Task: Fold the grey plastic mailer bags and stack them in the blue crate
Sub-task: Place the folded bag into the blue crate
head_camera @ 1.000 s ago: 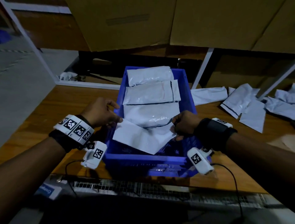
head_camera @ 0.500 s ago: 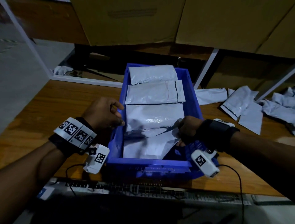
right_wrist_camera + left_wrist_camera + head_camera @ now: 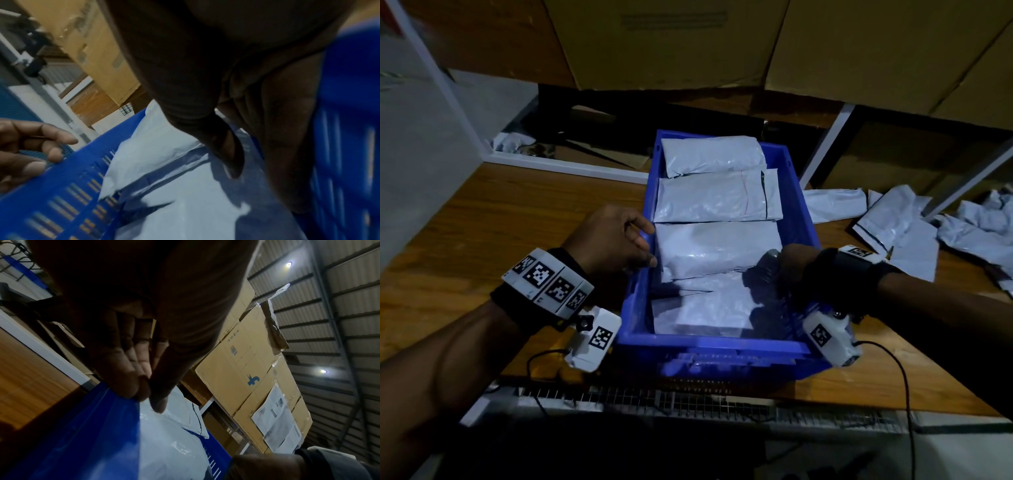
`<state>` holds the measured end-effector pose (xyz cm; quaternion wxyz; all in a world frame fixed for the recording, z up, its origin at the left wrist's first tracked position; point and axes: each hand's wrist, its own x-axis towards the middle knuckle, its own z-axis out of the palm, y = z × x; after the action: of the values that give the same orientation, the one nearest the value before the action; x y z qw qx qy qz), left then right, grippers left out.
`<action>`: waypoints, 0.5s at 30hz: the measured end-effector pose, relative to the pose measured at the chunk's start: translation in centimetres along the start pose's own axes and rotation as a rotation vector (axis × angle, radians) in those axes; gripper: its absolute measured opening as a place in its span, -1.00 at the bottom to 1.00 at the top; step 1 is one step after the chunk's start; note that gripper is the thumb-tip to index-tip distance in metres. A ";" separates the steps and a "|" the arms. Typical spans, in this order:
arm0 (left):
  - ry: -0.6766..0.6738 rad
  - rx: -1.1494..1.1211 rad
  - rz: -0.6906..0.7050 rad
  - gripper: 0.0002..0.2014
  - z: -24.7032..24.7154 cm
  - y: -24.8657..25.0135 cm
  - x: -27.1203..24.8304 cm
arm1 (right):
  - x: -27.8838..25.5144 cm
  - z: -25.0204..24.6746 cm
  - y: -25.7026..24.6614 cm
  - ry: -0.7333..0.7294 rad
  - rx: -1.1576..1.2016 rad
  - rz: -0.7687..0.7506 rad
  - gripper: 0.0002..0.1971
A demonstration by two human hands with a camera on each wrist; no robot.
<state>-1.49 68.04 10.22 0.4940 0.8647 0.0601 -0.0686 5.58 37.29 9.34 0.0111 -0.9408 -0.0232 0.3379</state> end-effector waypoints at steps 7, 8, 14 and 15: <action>0.026 0.099 0.047 -0.55 0.2 -0.1 -0.5 | -1.4 -2.2 -1.6 0.058 0.002 -0.231 -0.82; 0.027 0.130 0.058 -0.54 0.1 -0.1 -0.5 | -1.7 -2.4 -2.2 0.057 -0.010 -0.284 -0.82; 0.014 0.245 0.103 -0.51 0.1 0.1 -1.0 | -0.5 0.4 -6.8 -0.109 -0.114 -0.430 -0.54; 0.015 0.244 0.106 -0.51 0.0 0.0 -1.1 | 0.0 1.1 -7.1 -0.126 -0.180 -0.511 -0.47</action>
<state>-2.53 67.98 10.40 0.3877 0.9207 0.0092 -0.0428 4.59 44.40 8.77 0.0108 -0.8789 -0.2904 0.3783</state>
